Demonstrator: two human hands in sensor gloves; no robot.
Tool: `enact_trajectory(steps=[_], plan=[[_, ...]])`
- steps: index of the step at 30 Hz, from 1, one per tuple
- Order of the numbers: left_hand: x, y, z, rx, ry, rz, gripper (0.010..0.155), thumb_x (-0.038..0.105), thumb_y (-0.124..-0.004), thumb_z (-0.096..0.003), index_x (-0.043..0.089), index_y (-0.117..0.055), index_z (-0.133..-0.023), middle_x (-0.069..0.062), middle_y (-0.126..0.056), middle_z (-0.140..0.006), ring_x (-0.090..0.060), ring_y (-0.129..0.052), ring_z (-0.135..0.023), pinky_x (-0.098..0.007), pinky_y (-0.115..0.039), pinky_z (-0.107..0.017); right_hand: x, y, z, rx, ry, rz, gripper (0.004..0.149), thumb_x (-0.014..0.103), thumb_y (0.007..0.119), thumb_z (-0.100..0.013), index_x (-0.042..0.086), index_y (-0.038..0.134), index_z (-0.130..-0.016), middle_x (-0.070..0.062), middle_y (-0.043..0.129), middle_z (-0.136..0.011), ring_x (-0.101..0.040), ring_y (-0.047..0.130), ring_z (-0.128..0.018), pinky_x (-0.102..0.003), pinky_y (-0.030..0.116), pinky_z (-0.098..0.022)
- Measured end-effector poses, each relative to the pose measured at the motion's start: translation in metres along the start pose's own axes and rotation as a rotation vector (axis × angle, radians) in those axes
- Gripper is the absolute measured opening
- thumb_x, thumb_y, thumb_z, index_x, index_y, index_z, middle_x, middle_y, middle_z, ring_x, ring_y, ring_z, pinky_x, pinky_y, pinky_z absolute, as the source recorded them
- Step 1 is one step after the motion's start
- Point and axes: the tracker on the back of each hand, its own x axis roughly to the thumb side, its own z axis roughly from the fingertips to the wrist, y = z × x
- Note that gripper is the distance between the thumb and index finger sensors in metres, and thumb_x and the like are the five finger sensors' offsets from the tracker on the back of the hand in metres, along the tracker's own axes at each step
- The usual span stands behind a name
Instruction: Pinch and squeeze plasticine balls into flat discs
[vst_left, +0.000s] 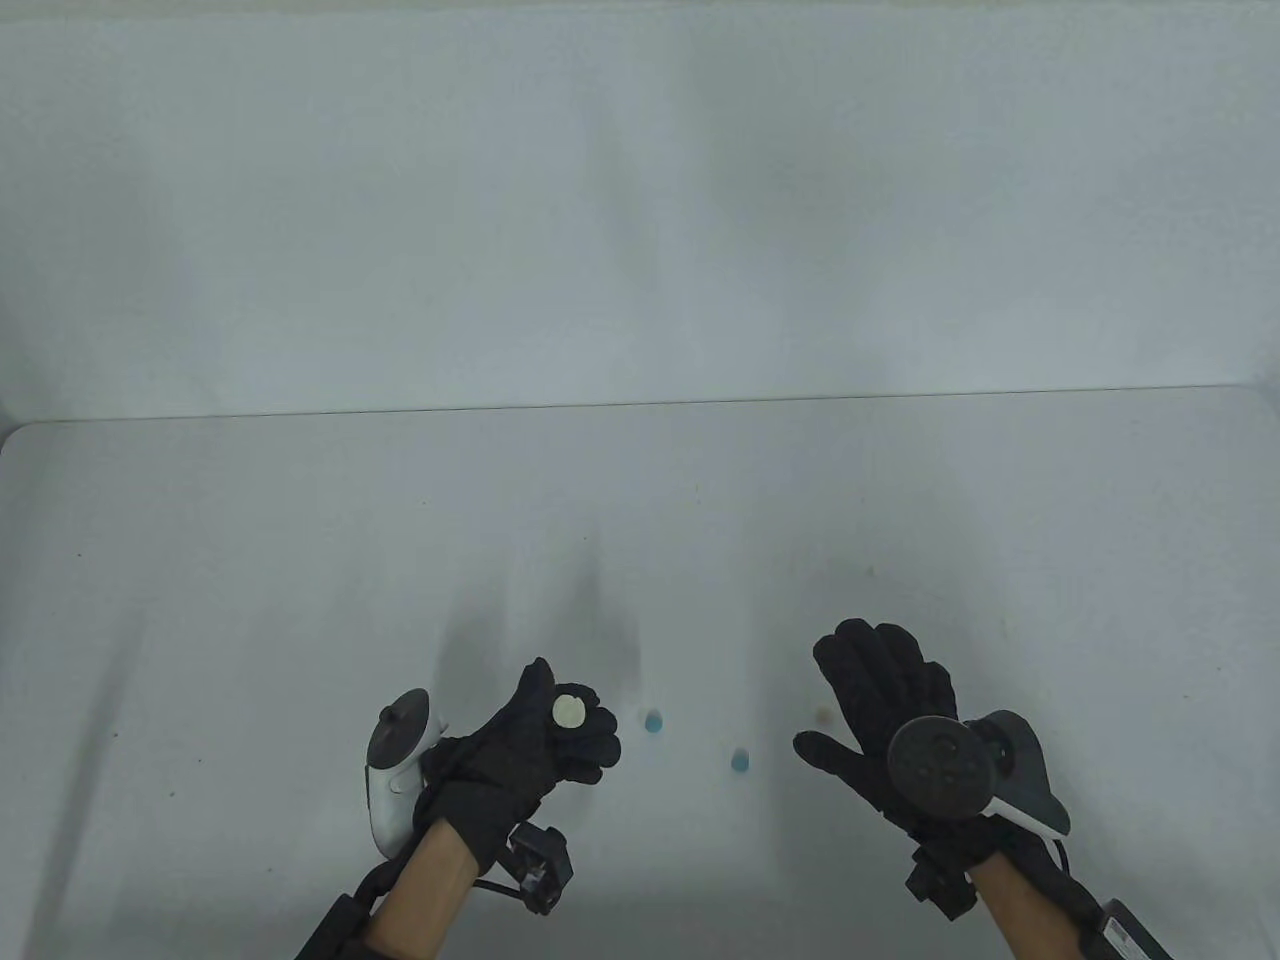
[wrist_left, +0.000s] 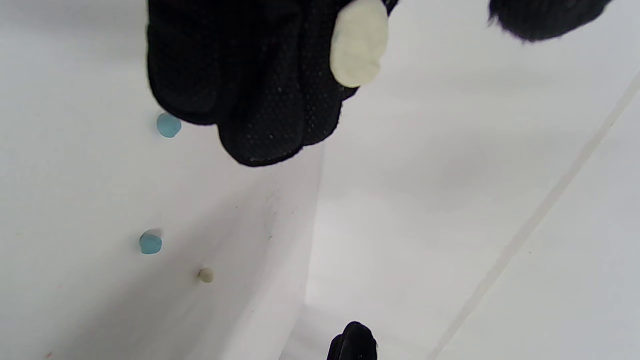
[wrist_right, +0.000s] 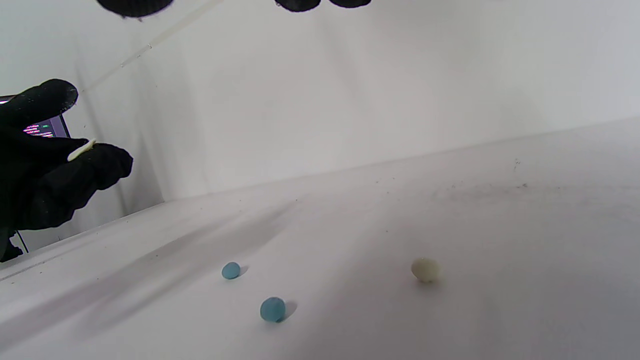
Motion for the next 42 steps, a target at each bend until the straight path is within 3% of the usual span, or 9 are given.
enact_trajectory(steps=[7,12,17,21,24,30,34,39,42], plan=[[0.0009,0.0057,0.0007,0.092,0.039,-0.083,0.049,0.046,-0.068,-0.0564,0.009,-0.082,-0.084,-0.007,-0.099,-0.067,-0.021,-0.109,-0.048,-0.038,-0.09,-0.045,0.0002,-0.0001,0.0002,-0.001,0.0,-0.001,0.082,0.066,0.053,-0.056,0.014,0.035,-0.116,-0.016,0.031,-0.123,-0.054,0.036,-0.11,-0.076,0.044,-0.069],[0.0037,0.004,0.0008,0.086,0.046,-0.123,0.043,0.038,-0.072,-0.0549,0.005,-0.086,-0.079,-0.005,-0.103,-0.057,-0.016,-0.113,-0.038,-0.034,-0.095,-0.039,0.0002,0.0007,0.0,0.006,-0.001,-0.002,0.081,0.066,0.052,-0.056,0.014,0.035,-0.116,-0.016,0.031,-0.123,-0.054,0.036,-0.11,-0.076,0.044,-0.069],[0.0036,0.0033,0.0005,0.071,0.026,-0.089,0.047,0.042,-0.069,-0.0553,0.005,-0.085,-0.08,-0.004,-0.103,-0.059,-0.016,-0.114,-0.041,-0.033,-0.095,-0.04,0.0002,0.0011,-0.0002,0.007,-0.003,-0.003,0.081,0.066,0.052,-0.056,0.014,0.035,-0.116,-0.015,0.031,-0.124,-0.053,0.035,-0.11,-0.076,0.044,-0.069],[-0.0006,0.0015,-0.0003,-0.061,0.017,0.02,0.086,0.062,-0.054,-0.0546,-0.007,-0.056,-0.107,-0.027,-0.075,-0.098,-0.045,-0.089,-0.084,-0.054,-0.074,-0.064,0.0001,0.0007,-0.0001,0.0,-0.003,-0.006,0.081,0.066,0.053,-0.056,0.014,0.035,-0.116,-0.015,0.031,-0.124,-0.053,0.036,-0.11,-0.076,0.044,-0.069],[-0.0022,0.0005,-0.0024,-0.062,0.025,0.004,0.085,0.061,-0.056,-0.055,-0.007,-0.053,-0.107,-0.027,-0.074,-0.1,-0.045,-0.087,-0.086,-0.053,-0.073,-0.065,-0.0001,0.0009,0.0001,0.004,-0.001,-0.003,0.081,0.066,0.052,-0.056,0.015,0.035,-0.116,-0.015,0.031,-0.124,-0.054,0.036,-0.11,-0.076,0.044,-0.07],[-0.0021,0.0039,-0.0034,-0.001,0.058,-0.062,0.056,0.04,-0.067,-0.0576,-0.001,-0.069,-0.095,-0.015,-0.091,-0.081,-0.03,-0.104,-0.067,-0.042,-0.085,-0.055,-0.0001,0.0009,-0.0001,0.006,-0.001,-0.004,0.081,0.066,0.052,-0.056,0.015,0.035,-0.116,-0.015,0.031,-0.124,-0.053,0.035,-0.11,-0.076,0.044,-0.069],[0.0012,0.0052,-0.0033,0.039,0.055,-0.098,0.047,0.032,-0.071,-0.0556,-0.001,-0.075,-0.09,-0.009,-0.098,-0.07,-0.021,-0.111,-0.055,-0.035,-0.092,-0.049,-0.0003,0.0014,-0.0005,0.009,-0.002,-0.006,0.081,0.066,0.052,-0.056,0.015,0.035,-0.116,-0.015,0.031,-0.124,-0.053,0.035,-0.11,-0.076,0.044,-0.07],[0.0026,0.0046,-0.0017,0.052,0.032,-0.098,0.049,0.033,-0.068,-0.057,-0.001,-0.073,-0.092,-0.008,-0.097,-0.073,-0.02,-0.111,-0.058,-0.035,-0.091,-0.051,0.0002,0.0006,-0.0004,0.004,-0.005,-0.008,0.081,0.066,0.052,-0.056,0.015,0.035,-0.116,-0.015,0.031,-0.124,-0.053,0.035,-0.11,-0.076,0.044,-0.07],[-0.001,0.004,-0.0037,-0.062,0.018,-0.03,0.082,0.056,-0.059,-0.0557,-0.007,-0.052,-0.107,-0.023,-0.078,-0.096,-0.037,-0.093,-0.082,-0.046,-0.077,-0.064,0.0004,0.0003,-0.0001,0.004,-0.004,-0.004,0.081,0.066,0.052,-0.056,0.015,0.035,-0.116,-0.015,0.031,-0.124,-0.053,0.036,-0.11,-0.076,0.044,-0.069]])
